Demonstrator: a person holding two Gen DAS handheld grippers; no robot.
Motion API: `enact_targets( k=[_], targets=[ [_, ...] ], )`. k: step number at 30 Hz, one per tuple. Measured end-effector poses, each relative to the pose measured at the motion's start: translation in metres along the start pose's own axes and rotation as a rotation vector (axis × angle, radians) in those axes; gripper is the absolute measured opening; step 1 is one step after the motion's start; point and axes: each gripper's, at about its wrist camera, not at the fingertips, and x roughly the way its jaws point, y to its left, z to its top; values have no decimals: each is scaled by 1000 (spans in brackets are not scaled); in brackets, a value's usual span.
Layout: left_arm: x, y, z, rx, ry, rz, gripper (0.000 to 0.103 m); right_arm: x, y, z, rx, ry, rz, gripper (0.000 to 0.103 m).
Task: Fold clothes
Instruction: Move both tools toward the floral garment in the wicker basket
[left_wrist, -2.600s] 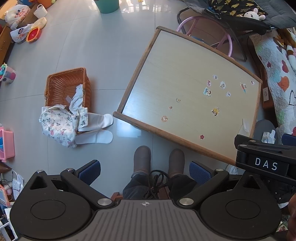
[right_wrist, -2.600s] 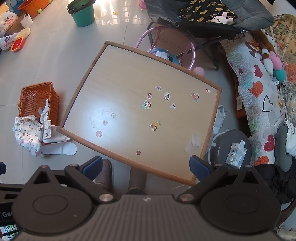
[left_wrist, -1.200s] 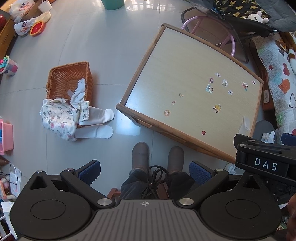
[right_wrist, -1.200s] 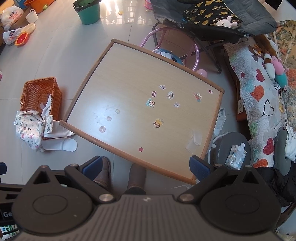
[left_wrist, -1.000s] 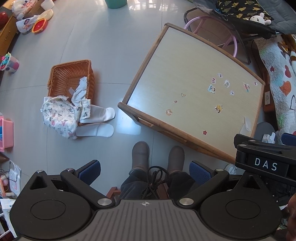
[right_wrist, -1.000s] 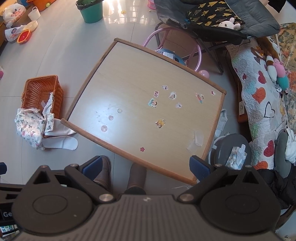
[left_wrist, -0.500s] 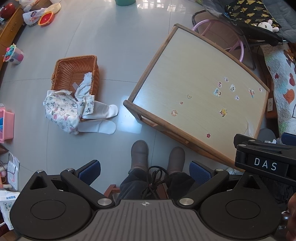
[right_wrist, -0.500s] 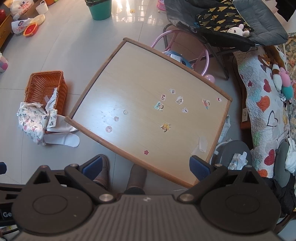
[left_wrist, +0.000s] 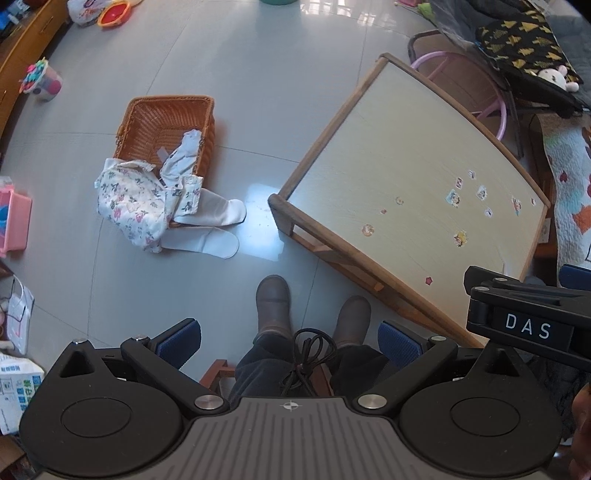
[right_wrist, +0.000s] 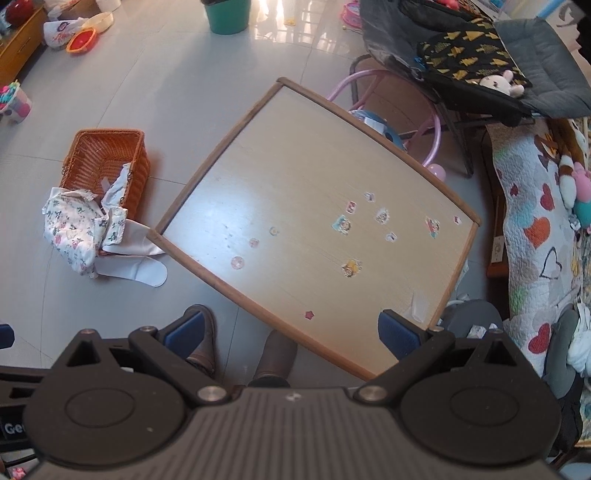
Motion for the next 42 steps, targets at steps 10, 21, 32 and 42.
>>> enact_targets(
  k=[10,21,32,42],
  targets=[
    [9,60,-6,-135,3,-3,102,2,55,19,-118,-4,17,101],
    [24,140,-5,-248,11,-7,102,4,122,37,-203,-15,27,101],
    [38,229,-6,-358,15,-3,102,6,201,60,-312,-54,49,101],
    [51,288,-8,-514,-5,17,102,17,249,77,-448,-89,78,101]
  ],
)
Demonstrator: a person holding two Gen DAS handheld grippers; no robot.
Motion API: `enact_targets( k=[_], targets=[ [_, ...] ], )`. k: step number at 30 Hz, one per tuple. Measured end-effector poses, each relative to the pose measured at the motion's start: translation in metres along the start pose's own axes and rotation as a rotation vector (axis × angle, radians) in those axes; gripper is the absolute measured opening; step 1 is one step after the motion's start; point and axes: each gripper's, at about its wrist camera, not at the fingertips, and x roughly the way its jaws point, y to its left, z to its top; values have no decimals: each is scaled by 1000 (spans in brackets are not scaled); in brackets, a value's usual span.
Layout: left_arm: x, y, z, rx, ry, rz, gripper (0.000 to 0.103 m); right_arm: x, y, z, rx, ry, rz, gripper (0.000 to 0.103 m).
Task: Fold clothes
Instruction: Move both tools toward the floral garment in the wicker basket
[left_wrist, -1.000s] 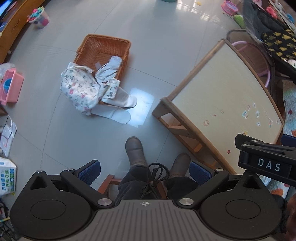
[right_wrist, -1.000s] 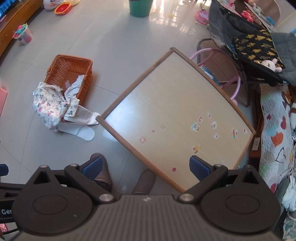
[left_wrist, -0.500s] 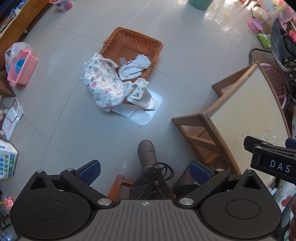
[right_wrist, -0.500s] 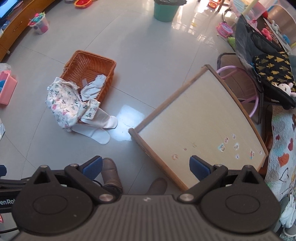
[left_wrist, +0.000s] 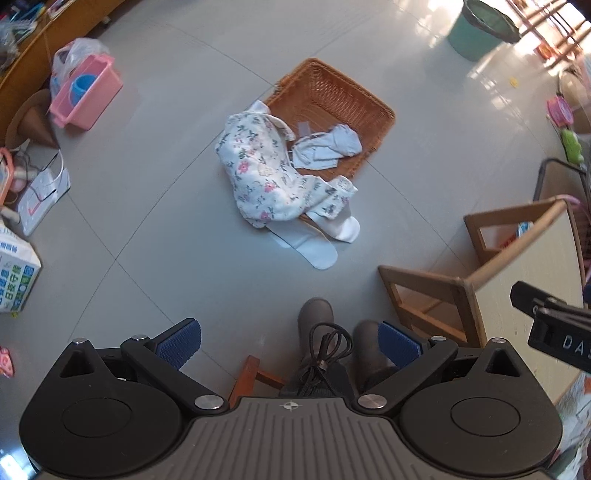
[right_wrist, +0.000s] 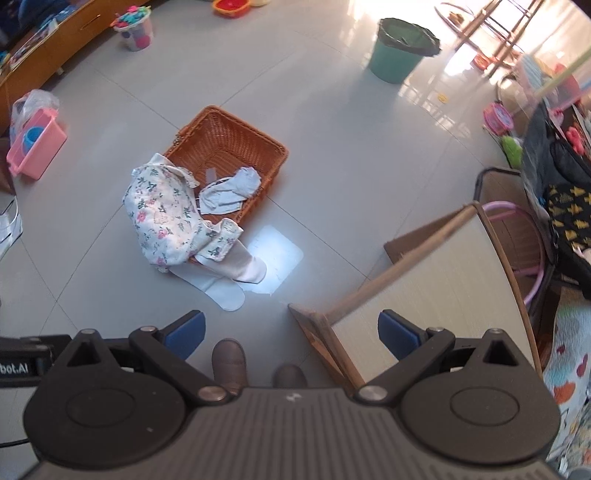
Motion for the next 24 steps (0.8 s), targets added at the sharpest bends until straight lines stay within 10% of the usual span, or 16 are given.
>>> enact_targets(
  k=[24],
  targets=[
    [59,29,76,-318,-36,60,102,74,65,90,-420,8,131,92]
  ],
)
